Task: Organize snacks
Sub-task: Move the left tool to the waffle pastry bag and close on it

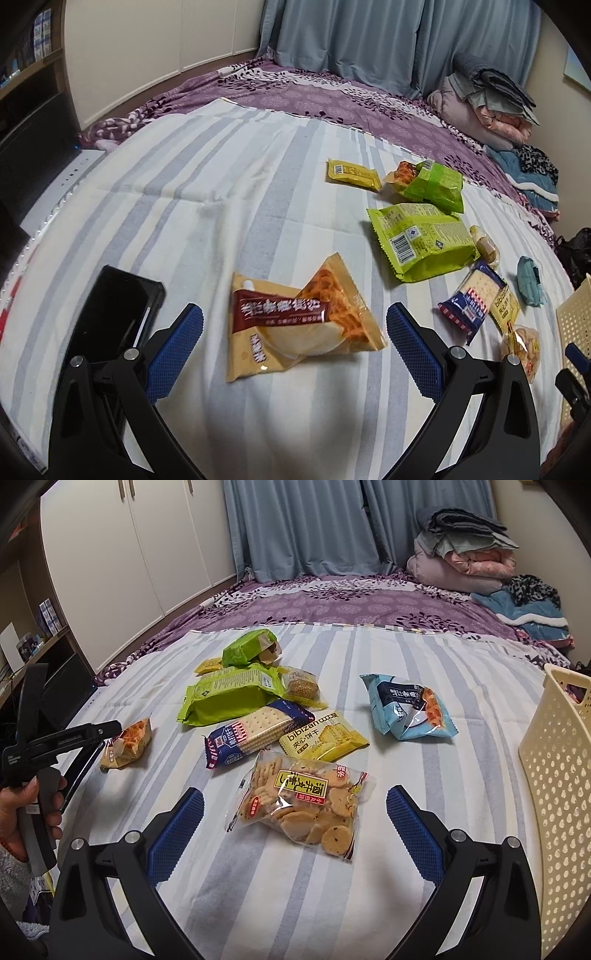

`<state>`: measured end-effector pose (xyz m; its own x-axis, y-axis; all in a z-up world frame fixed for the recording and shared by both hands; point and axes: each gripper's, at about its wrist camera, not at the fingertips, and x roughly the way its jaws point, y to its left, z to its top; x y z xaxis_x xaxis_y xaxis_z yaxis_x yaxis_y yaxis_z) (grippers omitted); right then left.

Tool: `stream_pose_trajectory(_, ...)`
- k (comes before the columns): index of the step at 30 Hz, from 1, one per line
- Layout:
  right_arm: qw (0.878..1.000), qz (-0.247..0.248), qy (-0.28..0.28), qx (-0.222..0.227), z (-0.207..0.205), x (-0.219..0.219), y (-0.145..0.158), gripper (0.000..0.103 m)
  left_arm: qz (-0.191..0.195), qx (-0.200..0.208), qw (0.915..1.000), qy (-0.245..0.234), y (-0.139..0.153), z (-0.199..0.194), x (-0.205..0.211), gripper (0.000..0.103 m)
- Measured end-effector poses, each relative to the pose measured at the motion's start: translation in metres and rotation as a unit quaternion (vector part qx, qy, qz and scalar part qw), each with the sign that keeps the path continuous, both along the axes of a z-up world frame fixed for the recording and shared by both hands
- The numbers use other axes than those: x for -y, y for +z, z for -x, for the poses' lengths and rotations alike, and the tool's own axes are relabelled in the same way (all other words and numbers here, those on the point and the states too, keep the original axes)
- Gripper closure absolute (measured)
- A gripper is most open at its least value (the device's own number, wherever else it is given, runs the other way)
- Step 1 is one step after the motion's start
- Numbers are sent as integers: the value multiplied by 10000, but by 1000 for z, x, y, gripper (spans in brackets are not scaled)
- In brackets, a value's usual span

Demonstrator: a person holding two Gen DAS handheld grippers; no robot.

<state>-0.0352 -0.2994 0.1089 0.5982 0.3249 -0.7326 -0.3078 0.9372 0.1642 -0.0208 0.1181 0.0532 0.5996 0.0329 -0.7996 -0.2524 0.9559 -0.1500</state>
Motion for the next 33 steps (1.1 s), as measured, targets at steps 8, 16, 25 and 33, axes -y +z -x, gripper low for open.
stream_pose_trajectory(8, 10000, 24, 12, -96, -3, -2, -8, 5, 263, -145, 9995, 79, -19, -22, 0, 2)
stream_pose_trajectory(16, 9998, 53, -11, -182, -8, -2, -15, 5, -10, -343, 9994, -5, -36, -32, 6, 2)
stream_pose_trajectory(25, 9994, 92, -52, -319, -15, -2, -23, 5, -89, -288, 9995, -11, -39, -33, 6, 3)
stream_pose_trajectory(33, 9988, 122, 24, -467, -27, -11, -29, 5, -213, -121, 9997, -92, -26, -27, 11, 11)
